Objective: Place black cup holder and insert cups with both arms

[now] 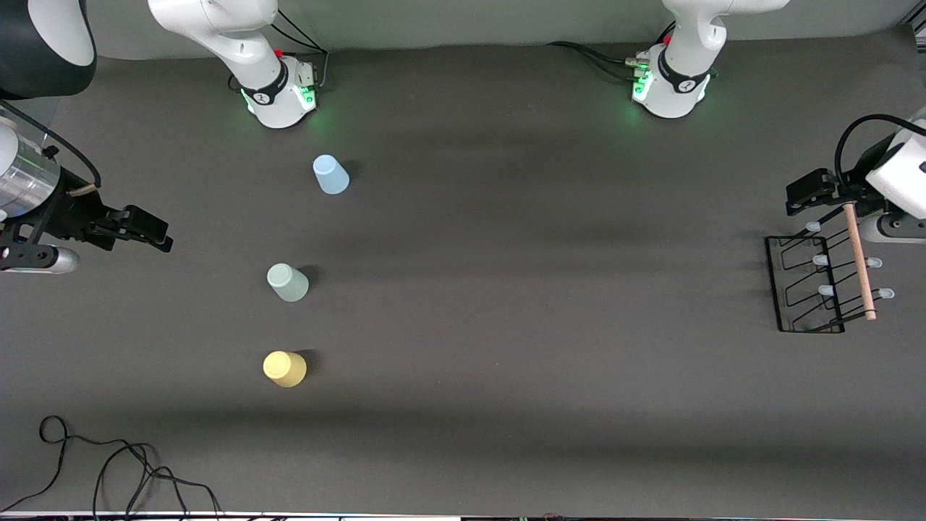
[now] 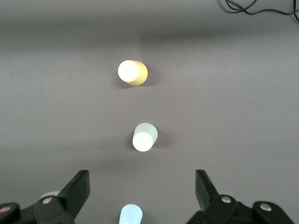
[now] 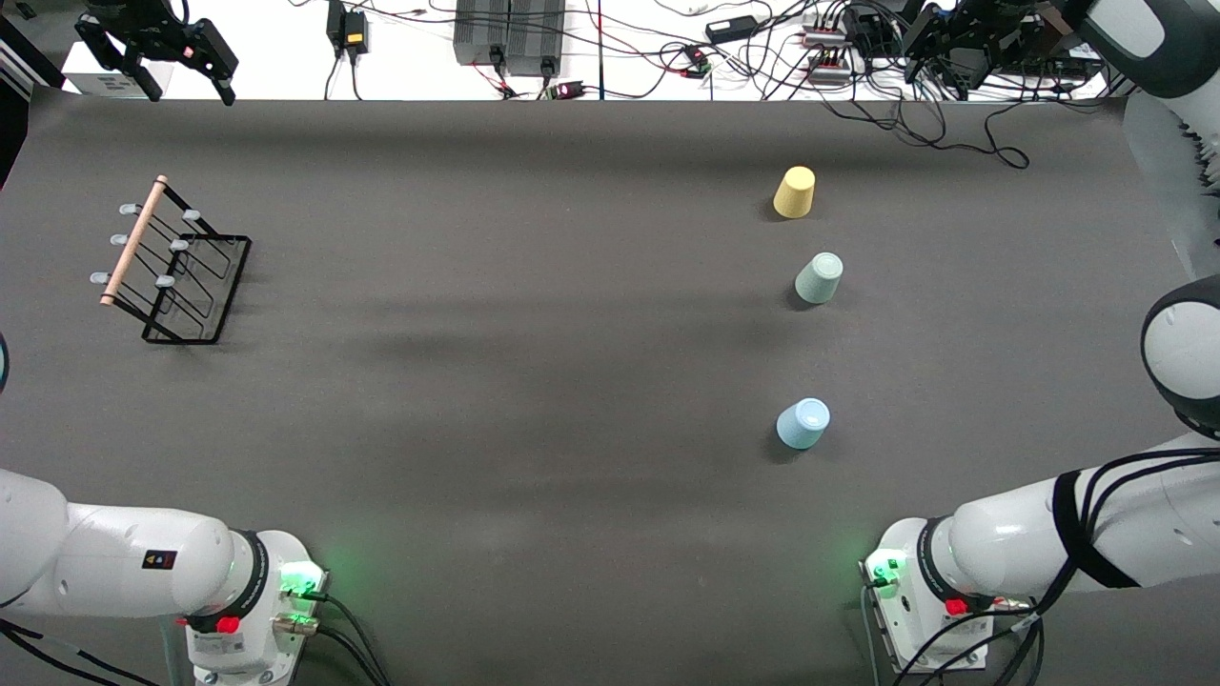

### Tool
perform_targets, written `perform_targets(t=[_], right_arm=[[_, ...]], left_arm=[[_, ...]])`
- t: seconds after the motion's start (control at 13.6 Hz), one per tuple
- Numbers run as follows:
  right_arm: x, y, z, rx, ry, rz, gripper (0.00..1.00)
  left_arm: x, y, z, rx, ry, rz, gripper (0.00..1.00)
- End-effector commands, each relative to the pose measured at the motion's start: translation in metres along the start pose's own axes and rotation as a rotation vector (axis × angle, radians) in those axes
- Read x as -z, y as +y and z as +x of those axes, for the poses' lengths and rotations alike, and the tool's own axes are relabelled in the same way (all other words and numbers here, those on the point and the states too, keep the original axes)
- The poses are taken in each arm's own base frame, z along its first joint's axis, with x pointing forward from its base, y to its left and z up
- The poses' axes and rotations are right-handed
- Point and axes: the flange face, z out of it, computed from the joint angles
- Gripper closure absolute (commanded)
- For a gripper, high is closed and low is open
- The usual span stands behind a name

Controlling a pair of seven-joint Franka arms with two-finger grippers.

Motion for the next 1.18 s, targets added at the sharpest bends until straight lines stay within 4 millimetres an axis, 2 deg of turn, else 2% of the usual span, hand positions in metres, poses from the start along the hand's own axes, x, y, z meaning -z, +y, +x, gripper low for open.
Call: perform_targets(t=[0.0,0.29,0.44,0.59,0.88,1.03,1.1], right_arm=[[0.008,-0.001,-0.004,-0.005,0.029,-0.014,0.00],[0.008,-0.001,-0.004,-0.005,0.030,-0.012,0.00],[0.009,0.002,-0.002,-0.009,0.032,-0.013,0.00],[0.010,0.004,-0.002,-0.012,0.034,-0.013,0.00],[0.008,0.001,-0.002,-0.012,0.028,-0.014,0.00],[0.008,0.002,-0.002,-0.013,0.027,-0.011,0.00],[0.008,0.002,-0.002,-0.015,0.026,-0.005,0.00]], left_arm=[[0.008,0.001,-0.004,-0.007,0.022,0.019,0.00],[0.004,0.000,-0.006,-0.004,0.005,0.014,0.00],[0.001,-0.014,-0.013,-0.005,-0.003,0.004,0.00],[-0.010,-0.063,-0.029,-0.032,-0.012,-0.005,0.00],[-0.029,-0.189,-0.073,-0.151,-0.015,-0.024,0.00],[-0.035,-0.230,-0.094,-0.148,-0.010,-0.027,0.00],[-0.037,-0.237,-0.101,-0.154,-0.002,-0.018,0.00]])
